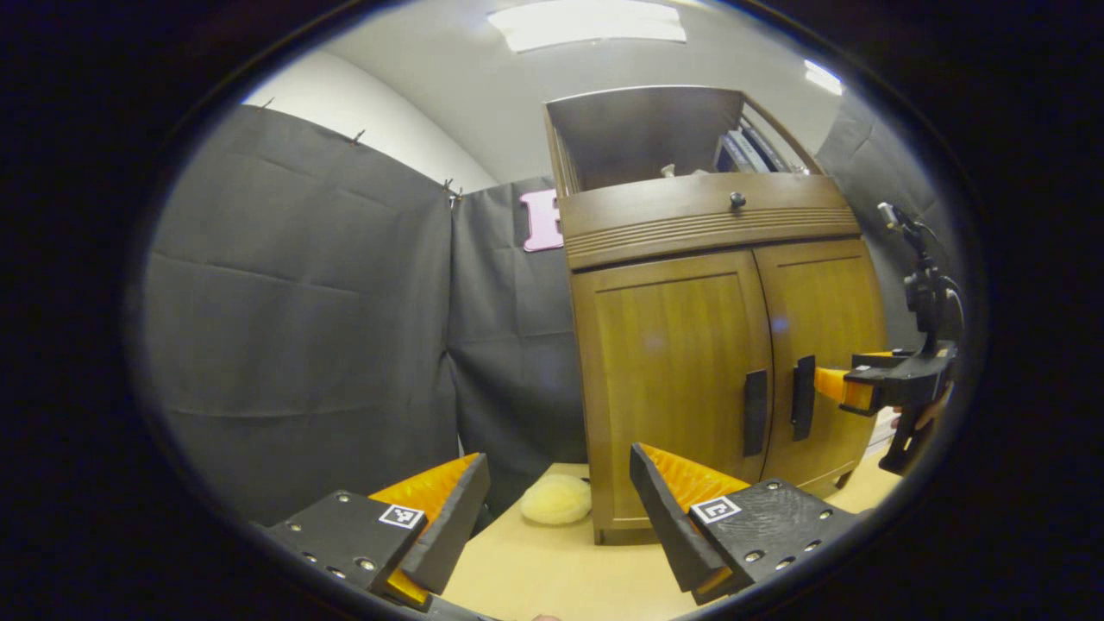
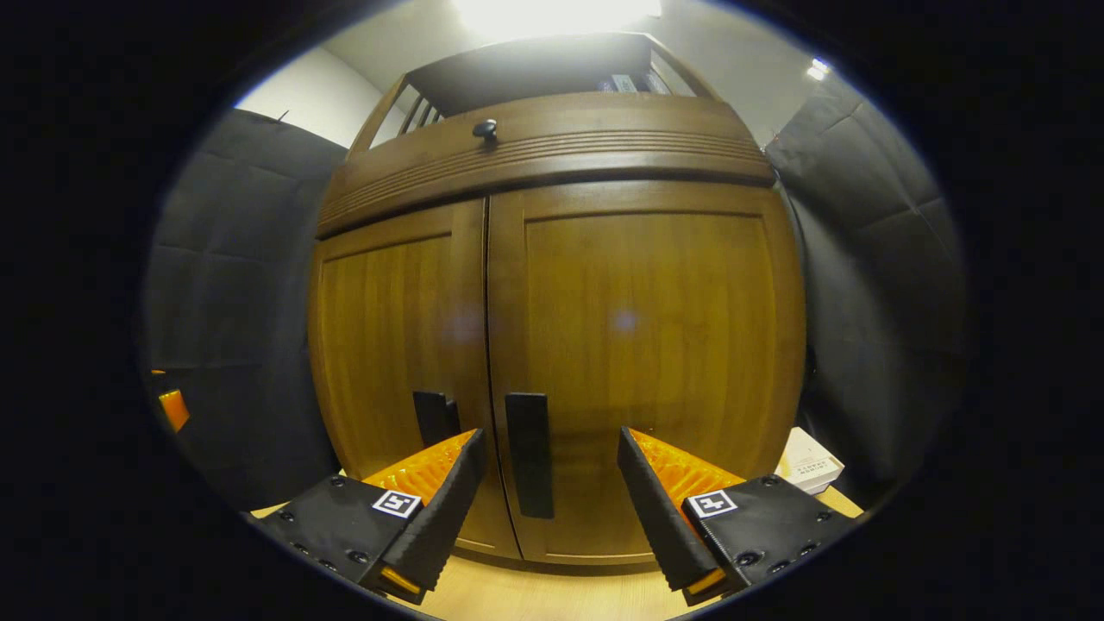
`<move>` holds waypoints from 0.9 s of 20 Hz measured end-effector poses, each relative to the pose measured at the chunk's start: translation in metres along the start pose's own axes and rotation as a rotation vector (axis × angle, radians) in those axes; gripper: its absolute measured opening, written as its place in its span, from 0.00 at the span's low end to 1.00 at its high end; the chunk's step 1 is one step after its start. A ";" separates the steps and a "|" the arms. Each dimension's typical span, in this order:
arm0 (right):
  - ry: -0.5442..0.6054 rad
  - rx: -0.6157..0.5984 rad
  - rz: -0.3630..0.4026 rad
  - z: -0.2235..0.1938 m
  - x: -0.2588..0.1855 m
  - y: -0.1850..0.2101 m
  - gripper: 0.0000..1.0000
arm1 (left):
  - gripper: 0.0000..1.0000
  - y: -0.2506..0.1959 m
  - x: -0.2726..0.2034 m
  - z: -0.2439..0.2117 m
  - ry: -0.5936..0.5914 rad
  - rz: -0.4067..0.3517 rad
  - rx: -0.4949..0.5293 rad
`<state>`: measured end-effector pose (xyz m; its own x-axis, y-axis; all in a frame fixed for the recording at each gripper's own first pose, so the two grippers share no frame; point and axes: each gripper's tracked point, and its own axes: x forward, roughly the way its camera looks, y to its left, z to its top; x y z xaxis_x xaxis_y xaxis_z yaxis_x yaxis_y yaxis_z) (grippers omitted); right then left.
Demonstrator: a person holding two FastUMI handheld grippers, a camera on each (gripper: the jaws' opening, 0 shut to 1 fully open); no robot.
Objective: Open the right door of the double-door shoe cabinet with the right hand, and open the left door with the left hand.
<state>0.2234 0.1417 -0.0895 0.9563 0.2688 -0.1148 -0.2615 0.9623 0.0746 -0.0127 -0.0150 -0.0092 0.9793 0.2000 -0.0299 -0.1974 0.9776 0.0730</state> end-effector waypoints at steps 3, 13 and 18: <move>0.024 -0.004 -0.012 -0.012 0.020 0.003 0.96 | 1.00 0.001 0.001 -0.005 0.013 0.006 0.012; 0.063 0.011 -0.041 -0.037 0.063 0.008 0.63 | 1.00 0.002 -0.001 -0.009 0.054 0.018 0.018; 0.070 0.003 -0.060 -0.038 0.067 0.013 0.36 | 1.00 0.002 -0.001 -0.009 0.060 0.011 0.016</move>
<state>0.2790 0.1737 -0.1342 0.9587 0.2134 -0.1881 -0.2040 0.9766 0.0682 -0.0147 -0.0126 -0.0175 0.9726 0.2146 -0.0890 -0.2068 0.9743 0.0894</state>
